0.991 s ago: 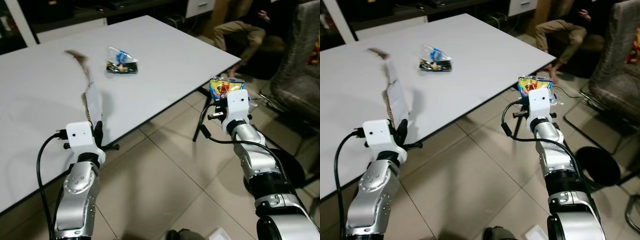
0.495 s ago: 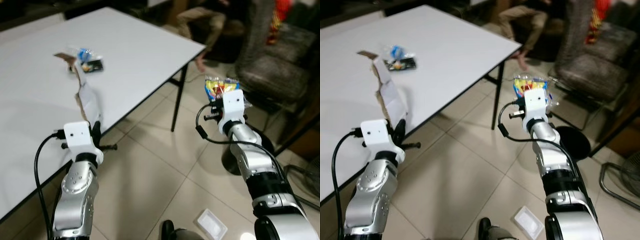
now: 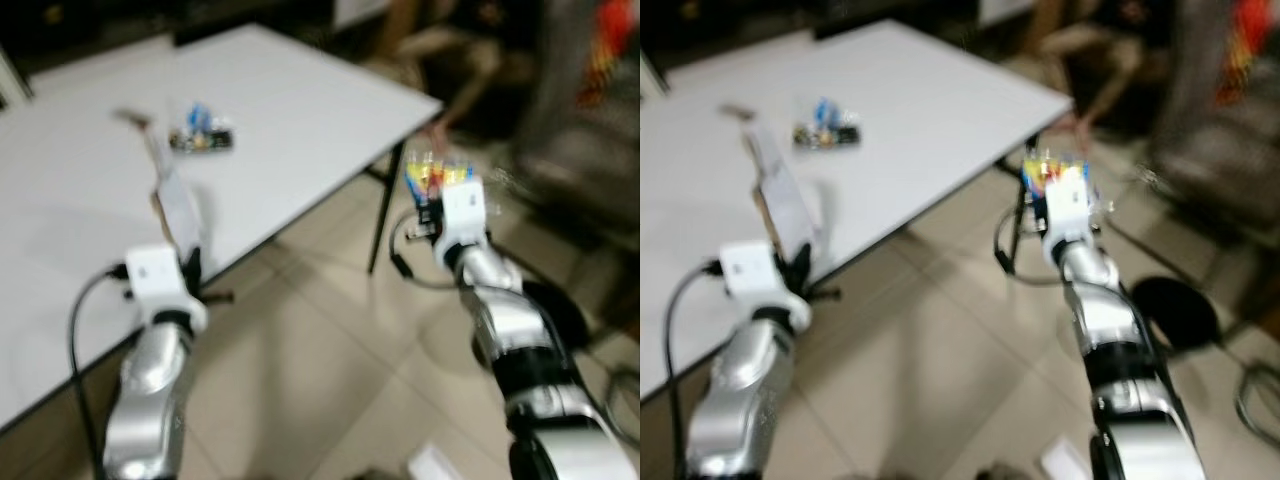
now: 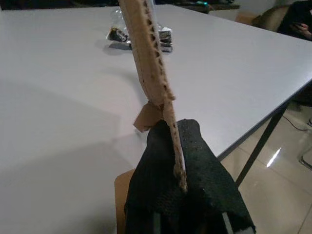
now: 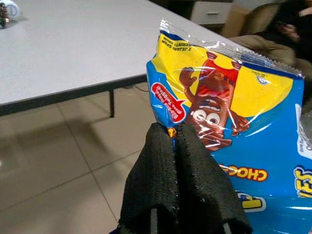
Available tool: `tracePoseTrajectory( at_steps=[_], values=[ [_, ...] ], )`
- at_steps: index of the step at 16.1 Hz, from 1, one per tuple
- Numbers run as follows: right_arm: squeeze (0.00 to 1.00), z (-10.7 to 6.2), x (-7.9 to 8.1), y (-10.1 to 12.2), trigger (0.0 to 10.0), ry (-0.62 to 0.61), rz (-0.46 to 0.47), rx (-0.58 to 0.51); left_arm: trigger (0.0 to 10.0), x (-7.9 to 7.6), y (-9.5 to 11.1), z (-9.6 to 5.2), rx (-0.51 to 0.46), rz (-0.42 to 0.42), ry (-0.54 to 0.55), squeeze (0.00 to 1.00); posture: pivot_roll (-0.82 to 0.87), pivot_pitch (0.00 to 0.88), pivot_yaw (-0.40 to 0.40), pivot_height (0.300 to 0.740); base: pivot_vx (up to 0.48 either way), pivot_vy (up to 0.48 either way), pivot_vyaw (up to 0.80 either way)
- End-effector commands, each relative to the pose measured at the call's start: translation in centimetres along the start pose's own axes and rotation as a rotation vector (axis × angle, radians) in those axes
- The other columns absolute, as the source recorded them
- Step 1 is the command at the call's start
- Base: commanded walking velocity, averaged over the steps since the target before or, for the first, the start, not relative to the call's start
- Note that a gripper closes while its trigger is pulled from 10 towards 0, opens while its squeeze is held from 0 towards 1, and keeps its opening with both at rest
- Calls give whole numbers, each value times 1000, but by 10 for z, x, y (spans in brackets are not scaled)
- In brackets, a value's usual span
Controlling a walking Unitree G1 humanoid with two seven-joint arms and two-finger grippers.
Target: Picking trash to rubbish bin
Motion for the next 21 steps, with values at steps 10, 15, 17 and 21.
tracePoseTrajectory(
  at_steps=[10,15,17,21],
  values=[
    [0,1,5,2,10000,8,6,0,10000,2,1,0,2,8,-7,0,-52,106,-17,740,355,0,-53],
    [0,1,3,2,10000,3,8,1,10000,1,1,0,2,9,-6,0,-52,106,-17,740,352,0,-800],
    [0,1,4,2,10000,4,10,-2,10000,1,1,0,1,8,-9,0,-52,106,-17,740,337,0,-244],
    [0,1,4,3,10000,7,8,-5,10000,1,2,0,0,13,-7,0,-52,106,-17,740,328,0,0]
  ],
)
Point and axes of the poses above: a point about 5 cm out from each wrist's last joint towards the gripper, its own z axis pointing out of the wrist towards the gripper, its own y axis along the axis of the wrist's last joint, x = y × z, the point moved 6 cm from there along z, pointing out of the wrist towards the gripper, and after that the axes turned 7 degrees about z, right-handed, at the moved point
